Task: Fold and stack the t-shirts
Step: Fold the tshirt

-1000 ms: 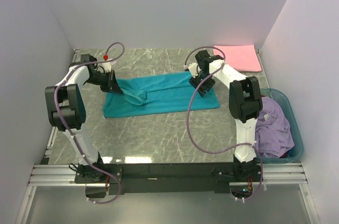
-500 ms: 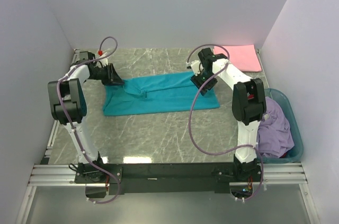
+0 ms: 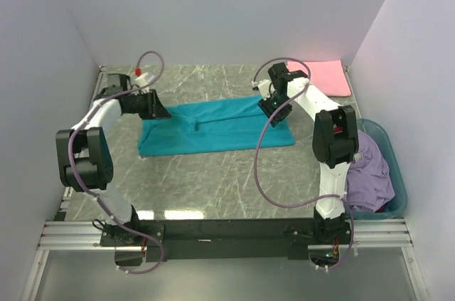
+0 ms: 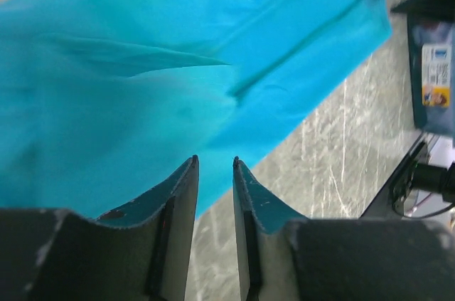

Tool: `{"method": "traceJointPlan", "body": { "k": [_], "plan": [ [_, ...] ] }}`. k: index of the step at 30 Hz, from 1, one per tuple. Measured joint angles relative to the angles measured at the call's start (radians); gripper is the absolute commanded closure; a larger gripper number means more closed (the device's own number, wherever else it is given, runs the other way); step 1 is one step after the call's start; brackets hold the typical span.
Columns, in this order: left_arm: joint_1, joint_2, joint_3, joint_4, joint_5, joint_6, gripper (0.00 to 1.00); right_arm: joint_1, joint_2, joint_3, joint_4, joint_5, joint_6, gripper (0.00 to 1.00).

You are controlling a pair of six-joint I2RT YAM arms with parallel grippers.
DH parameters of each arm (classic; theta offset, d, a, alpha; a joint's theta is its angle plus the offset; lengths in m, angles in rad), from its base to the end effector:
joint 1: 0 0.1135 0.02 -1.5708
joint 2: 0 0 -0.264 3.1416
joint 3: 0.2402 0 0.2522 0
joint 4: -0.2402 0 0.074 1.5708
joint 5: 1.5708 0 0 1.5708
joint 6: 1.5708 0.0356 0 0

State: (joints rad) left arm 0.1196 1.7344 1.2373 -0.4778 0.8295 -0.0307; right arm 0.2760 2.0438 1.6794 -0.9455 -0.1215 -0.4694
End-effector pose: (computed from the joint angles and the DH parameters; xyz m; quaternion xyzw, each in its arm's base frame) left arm 0.3625 0.0171 0.2288 0.0523 0.8813 -0.3729 0.2855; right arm 0.4017 0.1183 0.2116 -0.3677 0.9189 0.0474 0.1350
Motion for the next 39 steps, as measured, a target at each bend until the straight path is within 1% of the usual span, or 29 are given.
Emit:
{"method": "traceJointPlan", "body": {
  "k": [4,8,12,14,19,23,27,30,33,34,35,39],
  "plan": [
    [-0.099,0.023,-0.007,0.035,-0.037,-0.025,0.68,0.0,0.052,0.11,-0.017,-0.003,0.013,0.56],
    [-0.169,0.121,0.024,0.063,-0.069,-0.066,0.68,0.002,0.111,0.227,0.003,-0.002,0.033,0.56],
    [-0.187,0.238,0.081,0.069,-0.101,-0.093,0.68,0.011,0.167,0.304,0.023,0.024,0.042,0.56],
    [-0.187,0.292,0.108,0.064,-0.124,-0.099,0.66,0.017,0.2,0.336,0.034,0.041,0.042,0.56],
    [-0.183,0.34,0.158,0.017,-0.153,-0.097,0.57,0.039,0.27,0.363,0.072,0.115,0.037,0.56],
    [-0.183,0.286,0.147,-0.016,-0.212,-0.042,0.5,0.054,0.3,0.362,0.086,0.176,0.019,0.56],
    [-0.18,0.112,0.083,-0.099,-0.29,0.047,0.47,0.063,0.312,0.357,0.098,0.23,-0.006,0.59],
    [-0.178,-0.045,0.039,-0.152,-0.349,0.108,0.46,0.068,0.319,0.346,0.093,0.257,-0.025,0.6],
    [-0.178,-0.142,-0.006,-0.188,-0.397,0.15,0.45,0.074,0.314,0.301,0.09,0.277,-0.043,0.61],
    [-0.178,-0.158,-0.026,-0.198,-0.411,0.157,0.44,0.079,0.303,0.283,0.091,0.286,-0.046,0.61],
    [-0.178,-0.163,-0.046,-0.204,-0.423,0.163,0.41,0.084,0.287,0.253,0.095,0.288,-0.052,0.61],
    [-0.178,-0.123,-0.107,-0.24,-0.478,0.168,0.41,0.1,0.202,0.101,0.101,0.312,-0.076,0.63]
  ]
}}
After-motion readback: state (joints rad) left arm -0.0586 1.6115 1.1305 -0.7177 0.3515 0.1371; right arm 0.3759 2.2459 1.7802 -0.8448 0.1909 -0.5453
